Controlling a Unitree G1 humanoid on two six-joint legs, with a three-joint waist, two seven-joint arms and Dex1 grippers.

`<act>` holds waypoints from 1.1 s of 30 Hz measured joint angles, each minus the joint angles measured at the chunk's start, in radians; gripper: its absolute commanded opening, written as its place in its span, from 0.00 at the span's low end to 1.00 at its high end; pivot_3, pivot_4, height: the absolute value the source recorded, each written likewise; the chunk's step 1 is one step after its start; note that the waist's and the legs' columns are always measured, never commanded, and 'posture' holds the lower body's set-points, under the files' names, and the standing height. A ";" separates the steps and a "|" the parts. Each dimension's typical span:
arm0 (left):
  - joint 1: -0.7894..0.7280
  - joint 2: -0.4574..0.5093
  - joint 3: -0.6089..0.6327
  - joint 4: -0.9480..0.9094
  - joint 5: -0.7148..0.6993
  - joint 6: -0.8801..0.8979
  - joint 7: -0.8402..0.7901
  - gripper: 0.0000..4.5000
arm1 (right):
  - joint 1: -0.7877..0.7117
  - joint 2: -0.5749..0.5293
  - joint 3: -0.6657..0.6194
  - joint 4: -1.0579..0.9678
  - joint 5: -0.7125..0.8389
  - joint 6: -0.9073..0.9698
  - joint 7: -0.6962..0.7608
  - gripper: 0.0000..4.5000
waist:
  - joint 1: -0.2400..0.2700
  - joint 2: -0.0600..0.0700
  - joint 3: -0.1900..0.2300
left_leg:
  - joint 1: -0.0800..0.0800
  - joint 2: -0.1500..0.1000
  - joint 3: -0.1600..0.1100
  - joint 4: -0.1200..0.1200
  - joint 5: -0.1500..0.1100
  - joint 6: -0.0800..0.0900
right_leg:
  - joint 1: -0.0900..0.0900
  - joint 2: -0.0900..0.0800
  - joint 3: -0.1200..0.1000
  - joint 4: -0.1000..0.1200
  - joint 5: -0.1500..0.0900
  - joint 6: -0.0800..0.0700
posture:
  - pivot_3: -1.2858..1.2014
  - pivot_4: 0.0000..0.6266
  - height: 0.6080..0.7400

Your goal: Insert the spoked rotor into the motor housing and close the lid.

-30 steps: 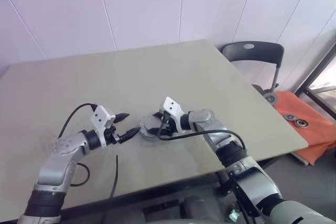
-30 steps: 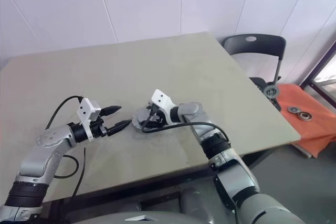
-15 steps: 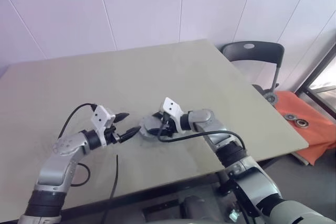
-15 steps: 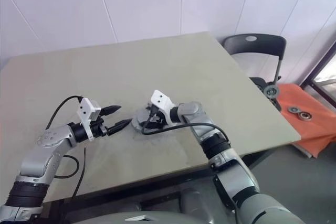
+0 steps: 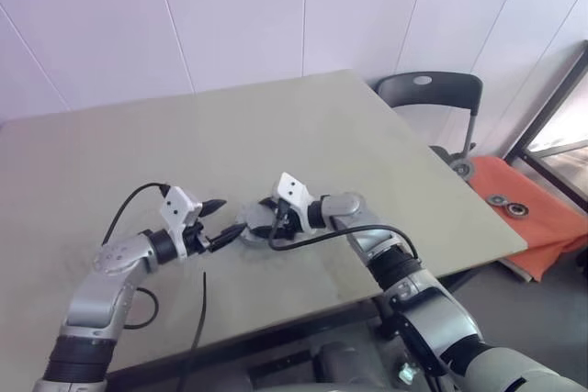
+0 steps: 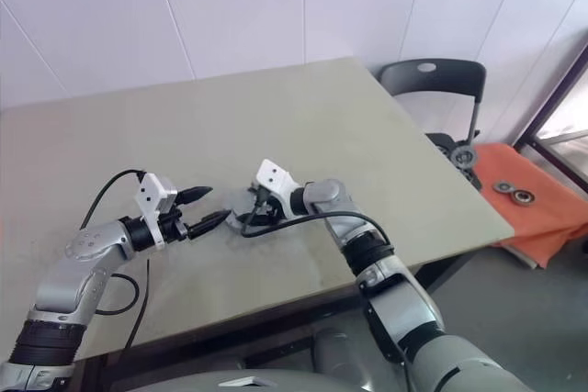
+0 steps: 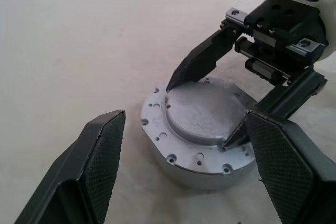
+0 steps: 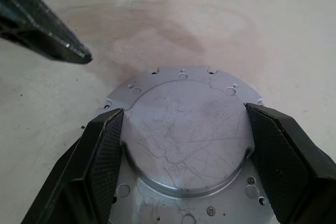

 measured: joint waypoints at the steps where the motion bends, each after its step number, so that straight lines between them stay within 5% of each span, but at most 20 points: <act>1: 0.000 0.000 0.000 0.000 0.000 0.000 0.001 0.86 | -0.006 0.003 0.000 0.013 -0.001 -0.006 0.000 0.71 | 0.000 0.000 0.000 | 0.000 0.000 0.000 0.000 0.000 0.000 | 0.000 0.000 0.000 0.000 0.000 0.000 | 0.52 0.00 1.00; 14: -0.060 -0.030 -0.029 0.023 0.013 0.019 0.025 0.86 | -0.019 0.015 0.003 0.047 -0.007 -0.037 0.003 0.71 | -0.018 0.000 0.000 | 0.000 0.000 0.000 0.000 0.000 0.000 | 0.000 0.000 0.000 0.000 0.000 0.000 | 0.52 0.00 1.00; 21: -0.056 -0.029 -0.028 0.024 0.000 0.028 0.015 0.44 | -0.020 0.014 0.003 0.050 -0.007 -0.040 0.004 0.71 | -0.019 0.000 0.000 | 0.001 0.000 -0.001 0.000 0.000 0.000 | 0.000 0.000 0.000 0.000 0.000 0.000 | 0.52 0.00 1.00; 33: -0.060 -0.031 -0.028 0.062 0.005 0.050 0.056 0.44 | -0.020 0.015 0.003 0.051 -0.007 -0.040 0.004 0.71 | -0.018 0.000 0.000 | 0.001 0.000 -0.001 0.000 0.000 0.000 | -0.001 0.000 0.000 0.000 0.000 0.000 | 0.52 0.00 1.00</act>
